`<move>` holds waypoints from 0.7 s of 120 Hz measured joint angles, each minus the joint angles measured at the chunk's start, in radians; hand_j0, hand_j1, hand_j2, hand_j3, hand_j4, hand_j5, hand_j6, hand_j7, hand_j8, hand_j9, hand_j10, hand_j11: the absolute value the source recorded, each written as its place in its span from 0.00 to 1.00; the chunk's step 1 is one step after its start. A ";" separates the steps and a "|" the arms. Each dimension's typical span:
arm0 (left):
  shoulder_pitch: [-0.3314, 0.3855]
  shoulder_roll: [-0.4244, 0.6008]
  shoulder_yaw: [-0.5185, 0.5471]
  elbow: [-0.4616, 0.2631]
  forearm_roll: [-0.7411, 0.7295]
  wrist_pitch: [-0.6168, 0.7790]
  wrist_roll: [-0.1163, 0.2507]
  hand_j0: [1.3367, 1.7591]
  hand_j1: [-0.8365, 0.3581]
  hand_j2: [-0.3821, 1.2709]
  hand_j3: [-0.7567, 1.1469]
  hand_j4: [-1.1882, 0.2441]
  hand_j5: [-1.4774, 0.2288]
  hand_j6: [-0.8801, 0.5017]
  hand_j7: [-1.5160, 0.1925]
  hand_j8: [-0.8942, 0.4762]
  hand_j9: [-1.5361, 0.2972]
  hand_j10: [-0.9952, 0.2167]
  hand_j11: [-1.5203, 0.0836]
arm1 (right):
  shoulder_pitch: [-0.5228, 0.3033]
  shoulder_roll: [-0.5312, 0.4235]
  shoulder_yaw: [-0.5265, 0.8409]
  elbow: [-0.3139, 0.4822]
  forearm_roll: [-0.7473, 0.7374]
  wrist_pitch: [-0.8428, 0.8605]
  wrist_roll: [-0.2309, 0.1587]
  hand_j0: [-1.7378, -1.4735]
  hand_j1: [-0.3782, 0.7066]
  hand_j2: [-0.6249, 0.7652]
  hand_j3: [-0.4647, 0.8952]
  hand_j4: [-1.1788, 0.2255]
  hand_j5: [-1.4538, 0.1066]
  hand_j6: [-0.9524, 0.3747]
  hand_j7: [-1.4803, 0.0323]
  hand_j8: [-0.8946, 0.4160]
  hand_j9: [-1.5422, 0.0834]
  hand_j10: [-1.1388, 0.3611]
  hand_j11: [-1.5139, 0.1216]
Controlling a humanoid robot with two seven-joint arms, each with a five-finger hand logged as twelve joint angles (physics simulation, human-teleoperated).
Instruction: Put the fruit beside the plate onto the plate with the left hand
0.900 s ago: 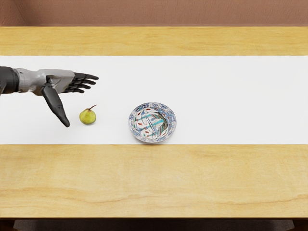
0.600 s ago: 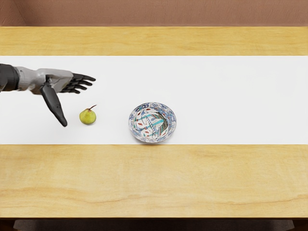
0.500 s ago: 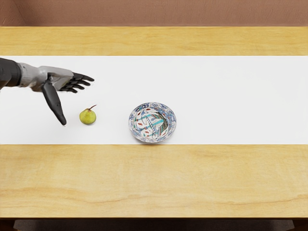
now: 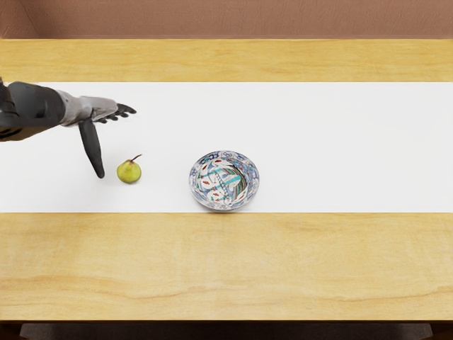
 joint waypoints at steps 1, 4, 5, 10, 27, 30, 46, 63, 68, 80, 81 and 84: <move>0.002 0.000 0.001 -0.006 0.009 0.008 0.000 0.76 0.98 0.23 0.40 0.82 0.85 0.62 0.87 0.64 0.83 0.80 0.93 | 0.000 0.000 0.000 0.000 0.000 0.000 0.000 0.30 0.03 0.45 0.34 0.84 0.93 0.72 0.98 0.68 0.95 0.76 0.93; 0.008 0.003 0.004 -0.026 0.031 0.028 0.000 0.76 0.98 0.23 0.40 0.81 0.85 0.62 0.87 0.64 0.83 0.80 0.93 | 0.000 0.000 0.000 0.000 0.000 0.000 0.000 0.30 0.03 0.45 0.34 0.84 0.93 0.72 0.98 0.68 0.95 0.76 0.93; 0.011 0.003 0.005 -0.031 0.038 0.034 0.000 0.76 0.98 0.23 0.40 0.81 0.85 0.62 0.87 0.64 0.83 0.80 0.93 | 0.000 0.000 0.000 0.000 0.000 0.000 0.000 0.30 0.03 0.45 0.34 0.84 0.93 0.72 0.98 0.68 0.95 0.76 0.93; 0.035 0.002 0.009 -0.055 0.068 0.062 0.001 0.76 0.98 0.23 0.40 0.82 0.85 0.62 0.87 0.64 0.83 0.80 0.93 | 0.000 0.000 0.000 0.000 0.000 0.001 0.000 0.30 0.03 0.45 0.34 0.84 0.93 0.72 0.98 0.68 0.95 0.76 0.93; 0.094 0.002 0.014 -0.121 0.185 0.165 0.001 0.76 0.98 0.23 0.40 0.81 0.85 0.62 0.87 0.64 0.82 0.80 0.93 | -0.001 0.000 0.000 0.001 0.000 0.002 0.000 0.30 0.03 0.45 0.34 0.84 0.93 0.72 0.98 0.68 0.95 0.76 0.93; 0.101 0.003 0.015 -0.130 0.201 0.177 0.001 0.76 0.98 0.23 0.40 0.81 0.85 0.62 0.87 0.64 0.82 0.80 0.93 | -0.001 0.000 0.000 0.001 0.000 0.002 0.000 0.30 0.03 0.45 0.34 0.84 0.93 0.72 0.98 0.68 0.95 0.76 0.93; 0.135 0.000 0.020 -0.176 0.264 0.225 0.001 0.76 0.97 0.23 0.40 0.81 0.85 0.62 0.87 0.64 0.82 0.80 0.93 | -0.003 0.000 0.000 0.001 0.000 0.003 0.000 0.30 0.03 0.45 0.34 0.84 0.93 0.72 0.98 0.68 0.95 0.76 0.93; 0.138 0.000 0.053 -0.201 0.286 0.246 0.001 0.76 0.97 0.23 0.40 0.81 0.85 0.62 0.87 0.63 0.82 0.80 0.93 | -0.004 0.000 0.000 0.001 0.000 0.004 0.000 0.30 0.03 0.45 0.34 0.84 0.93 0.72 0.98 0.68 0.95 0.76 0.93; 0.138 -0.002 0.061 -0.205 0.289 0.249 0.001 0.76 0.97 0.24 0.40 0.81 0.85 0.62 0.87 0.63 0.82 0.80 0.93 | -0.004 0.000 0.000 0.001 0.000 0.004 0.000 0.30 0.03 0.45 0.34 0.84 0.93 0.72 0.98 0.68 0.95 0.76 0.93; 0.138 -0.003 0.084 -0.211 0.292 0.252 0.001 0.76 0.97 0.24 0.40 0.81 0.85 0.62 0.87 0.63 0.82 0.80 0.93 | -0.005 0.000 0.000 0.000 0.000 0.003 0.000 0.30 0.03 0.45 0.34 0.84 0.93 0.72 0.98 0.68 0.95 0.76 0.93; 0.138 -0.003 0.086 -0.211 0.293 0.252 0.001 0.76 0.97 0.24 0.40 0.81 0.85 0.62 0.87 0.63 0.82 0.80 0.93 | -0.005 0.000 0.000 0.000 0.000 0.003 0.000 0.30 0.03 0.45 0.34 0.84 0.93 0.72 0.98 0.68 0.95 0.76 0.93; 0.138 -0.004 0.089 -0.212 0.293 0.253 0.001 0.76 0.97 0.24 0.40 0.81 0.85 0.62 0.87 0.63 0.82 0.80 0.93 | -0.005 0.000 0.000 0.000 0.000 0.003 0.000 0.30 0.03 0.45 0.34 0.84 0.93 0.72 0.98 0.68 0.95 0.76 0.93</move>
